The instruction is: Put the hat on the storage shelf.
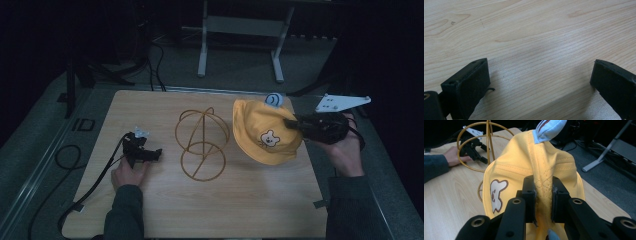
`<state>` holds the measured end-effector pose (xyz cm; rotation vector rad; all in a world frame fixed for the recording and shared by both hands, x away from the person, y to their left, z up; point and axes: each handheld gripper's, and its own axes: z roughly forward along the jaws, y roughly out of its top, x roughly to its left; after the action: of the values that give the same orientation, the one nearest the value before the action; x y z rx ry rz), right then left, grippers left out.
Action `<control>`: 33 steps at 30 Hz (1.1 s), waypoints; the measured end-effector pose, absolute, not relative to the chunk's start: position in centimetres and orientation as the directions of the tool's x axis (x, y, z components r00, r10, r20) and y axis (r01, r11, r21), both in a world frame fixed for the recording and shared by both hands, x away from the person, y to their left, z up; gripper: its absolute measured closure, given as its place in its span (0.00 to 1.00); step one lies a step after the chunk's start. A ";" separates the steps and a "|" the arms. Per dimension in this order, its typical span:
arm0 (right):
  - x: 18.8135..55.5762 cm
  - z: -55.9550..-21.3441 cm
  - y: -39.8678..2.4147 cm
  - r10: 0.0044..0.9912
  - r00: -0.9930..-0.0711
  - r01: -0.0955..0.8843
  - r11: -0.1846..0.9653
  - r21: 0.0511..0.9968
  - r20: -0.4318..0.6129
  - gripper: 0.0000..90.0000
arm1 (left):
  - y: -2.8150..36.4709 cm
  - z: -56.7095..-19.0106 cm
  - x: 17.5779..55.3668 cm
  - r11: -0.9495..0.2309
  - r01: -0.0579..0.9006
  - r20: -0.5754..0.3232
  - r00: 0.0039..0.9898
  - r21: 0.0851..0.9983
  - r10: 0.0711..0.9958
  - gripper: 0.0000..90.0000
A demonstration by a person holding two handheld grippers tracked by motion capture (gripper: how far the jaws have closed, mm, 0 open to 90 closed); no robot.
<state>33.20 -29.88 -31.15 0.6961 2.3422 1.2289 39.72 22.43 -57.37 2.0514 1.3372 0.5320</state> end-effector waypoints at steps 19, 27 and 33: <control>33.2 -30.4 -29.1 0.565 -0.817 0.215 0.489 0.845 -0.118 0.86 | 22.4 -57.4 39.7 -0.292 0.663 -0.002 0.405 0.690 0.914 0.03; 33.2 -29.9 -28.6 0.541 -0.832 0.194 0.495 0.847 -0.125 0.86 | 22.4 -57.4 39.7 -0.292 0.663 -0.002 0.405 0.690 0.914 0.03; 33.2 -29.2 -28.2 0.531 -0.837 0.182 0.495 0.849 -0.131 0.86 | 22.4 -57.4 39.7 -0.292 0.663 -0.003 0.405 0.690 0.914 0.03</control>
<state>33.17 -28.19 -29.24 0.5929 2.3679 1.2798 39.73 22.43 -57.36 2.0527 1.3374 0.5319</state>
